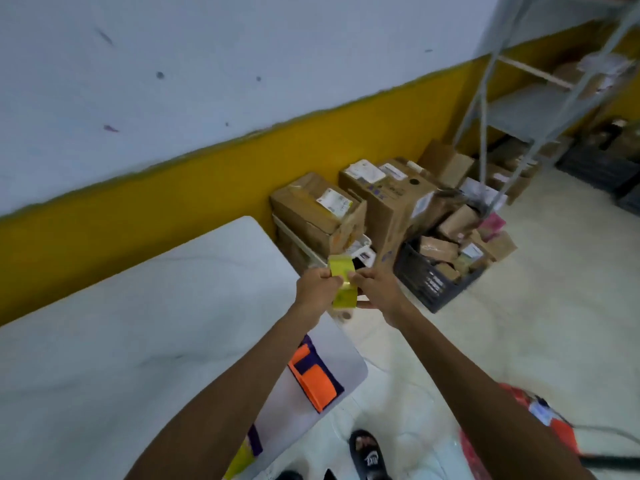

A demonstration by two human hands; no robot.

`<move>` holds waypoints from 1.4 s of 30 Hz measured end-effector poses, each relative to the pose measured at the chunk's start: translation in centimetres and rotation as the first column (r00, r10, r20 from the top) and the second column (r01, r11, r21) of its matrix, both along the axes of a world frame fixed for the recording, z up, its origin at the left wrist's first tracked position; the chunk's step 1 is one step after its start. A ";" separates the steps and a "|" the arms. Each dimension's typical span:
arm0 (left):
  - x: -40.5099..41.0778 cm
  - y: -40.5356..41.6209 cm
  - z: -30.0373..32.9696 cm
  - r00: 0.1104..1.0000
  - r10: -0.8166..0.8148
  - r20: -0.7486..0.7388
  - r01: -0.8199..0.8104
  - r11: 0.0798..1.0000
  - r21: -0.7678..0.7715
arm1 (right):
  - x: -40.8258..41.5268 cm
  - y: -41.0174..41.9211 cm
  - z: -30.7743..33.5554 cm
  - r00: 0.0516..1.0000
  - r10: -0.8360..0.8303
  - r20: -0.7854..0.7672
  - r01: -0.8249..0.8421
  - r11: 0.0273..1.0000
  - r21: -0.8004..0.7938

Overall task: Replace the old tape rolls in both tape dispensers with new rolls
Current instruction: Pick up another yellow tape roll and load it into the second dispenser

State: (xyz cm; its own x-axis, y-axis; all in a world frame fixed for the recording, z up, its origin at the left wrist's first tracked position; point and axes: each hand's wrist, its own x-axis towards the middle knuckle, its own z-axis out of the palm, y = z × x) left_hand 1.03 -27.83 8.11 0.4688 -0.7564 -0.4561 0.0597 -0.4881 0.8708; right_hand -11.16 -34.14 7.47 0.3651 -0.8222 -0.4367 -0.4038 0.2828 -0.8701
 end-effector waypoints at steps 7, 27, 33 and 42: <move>-0.4 -0.6 -0.9 0.949 0.295 0.111 -0.303 0.950 0.072 | 2.3 -3.5 -0.3 0.951 0.308 0.007 -0.308 0.950 0.046; -7.8 12.6 -8.5 0.774 0.561 0.294 -0.629 0.735 0.253 | -1.3 0.9 -6.8 0.827 0.547 -0.131 -0.519 0.832 0.196; -8.6 12.7 -8.6 0.829 0.541 0.140 -0.556 0.772 0.307 | -2.3 1.6 -7.7 0.843 0.522 -0.129 -0.492 0.846 0.206; -6.7 11.6 -7.1 0.735 0.677 -0.032 -0.655 0.722 0.222 | -2.6 2.8 -7.8 0.850 0.523 -0.067 -0.492 0.832 0.258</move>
State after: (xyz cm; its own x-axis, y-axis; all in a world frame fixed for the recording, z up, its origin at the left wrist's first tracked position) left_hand -5.65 -16.22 1.01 0.7614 -0.1641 -0.6271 0.5144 -0.4357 0.7386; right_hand -13.77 -31.30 -0.38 0.6312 -0.4119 -0.6572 -0.6480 0.1856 -0.7387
